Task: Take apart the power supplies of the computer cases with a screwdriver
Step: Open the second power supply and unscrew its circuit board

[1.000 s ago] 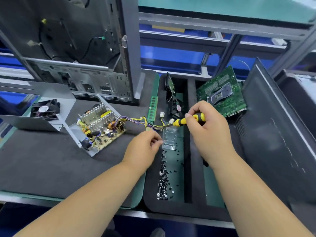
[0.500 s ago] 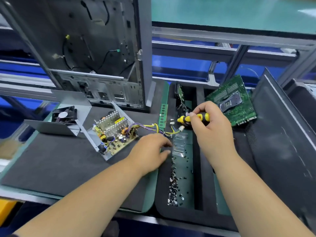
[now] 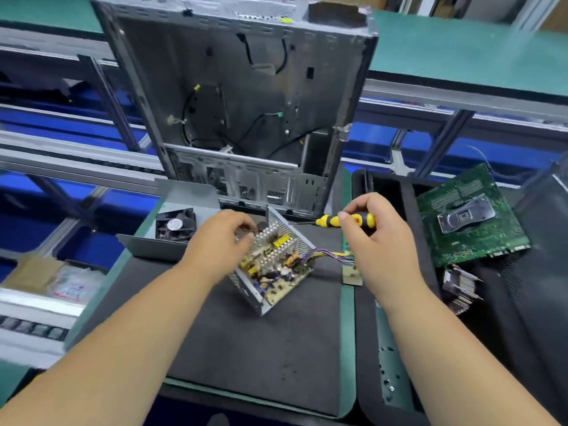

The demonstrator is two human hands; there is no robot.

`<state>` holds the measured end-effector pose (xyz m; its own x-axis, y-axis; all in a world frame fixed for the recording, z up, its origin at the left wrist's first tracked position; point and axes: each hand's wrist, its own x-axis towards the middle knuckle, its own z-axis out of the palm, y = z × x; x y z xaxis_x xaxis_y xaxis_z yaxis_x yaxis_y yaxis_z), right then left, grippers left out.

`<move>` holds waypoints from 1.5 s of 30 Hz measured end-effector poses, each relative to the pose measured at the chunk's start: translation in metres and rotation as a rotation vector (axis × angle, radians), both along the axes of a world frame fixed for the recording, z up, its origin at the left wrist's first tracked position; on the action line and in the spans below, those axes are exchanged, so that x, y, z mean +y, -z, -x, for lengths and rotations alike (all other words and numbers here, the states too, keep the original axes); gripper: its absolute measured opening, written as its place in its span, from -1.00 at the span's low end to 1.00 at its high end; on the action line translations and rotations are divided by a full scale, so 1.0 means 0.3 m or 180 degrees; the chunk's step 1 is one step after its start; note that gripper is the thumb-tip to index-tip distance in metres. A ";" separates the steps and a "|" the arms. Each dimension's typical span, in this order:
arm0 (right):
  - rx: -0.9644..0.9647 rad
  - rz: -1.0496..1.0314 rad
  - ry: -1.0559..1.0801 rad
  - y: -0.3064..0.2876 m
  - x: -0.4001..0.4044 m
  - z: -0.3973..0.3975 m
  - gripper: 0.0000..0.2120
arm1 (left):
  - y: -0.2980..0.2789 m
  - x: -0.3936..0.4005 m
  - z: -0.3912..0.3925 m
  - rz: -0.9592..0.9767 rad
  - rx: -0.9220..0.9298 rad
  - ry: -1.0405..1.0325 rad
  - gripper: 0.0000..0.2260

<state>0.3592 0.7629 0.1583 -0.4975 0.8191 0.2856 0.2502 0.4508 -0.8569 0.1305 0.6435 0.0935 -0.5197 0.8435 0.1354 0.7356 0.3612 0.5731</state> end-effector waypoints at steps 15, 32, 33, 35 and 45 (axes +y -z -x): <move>-0.0234 -0.0222 0.0815 -0.061 -0.135 0.175 -0.90 | -0.052 0.254 0.209 0.1233 0.1104 0.1809 -0.52; -0.0209 -0.0052 0.1319 -0.051 -0.190 -0.057 -0.85 | -0.006 0.203 0.060 0.1453 0.1538 0.1087 -0.55; -0.0199 -0.0036 0.1299 -0.047 -0.192 -0.069 -0.85 | 0.000 0.191 0.038 0.1438 0.1454 0.1027 -0.58; -0.0203 0.0002 0.1240 -0.043 -0.194 -0.096 -0.85 | -0.001 0.173 -0.001 0.1449 0.1361 0.0884 -0.62; -0.0639 -0.0127 0.1001 -0.034 -0.188 -0.193 -0.86 | -0.003 0.133 -0.129 0.1578 0.0772 0.0581 -0.80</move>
<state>0.4171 0.7066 0.1685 -0.2728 0.9310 0.2427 0.5429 0.3572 -0.7600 0.1692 0.6834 0.0944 -0.3634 0.9096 -0.2014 0.9003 0.3984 0.1751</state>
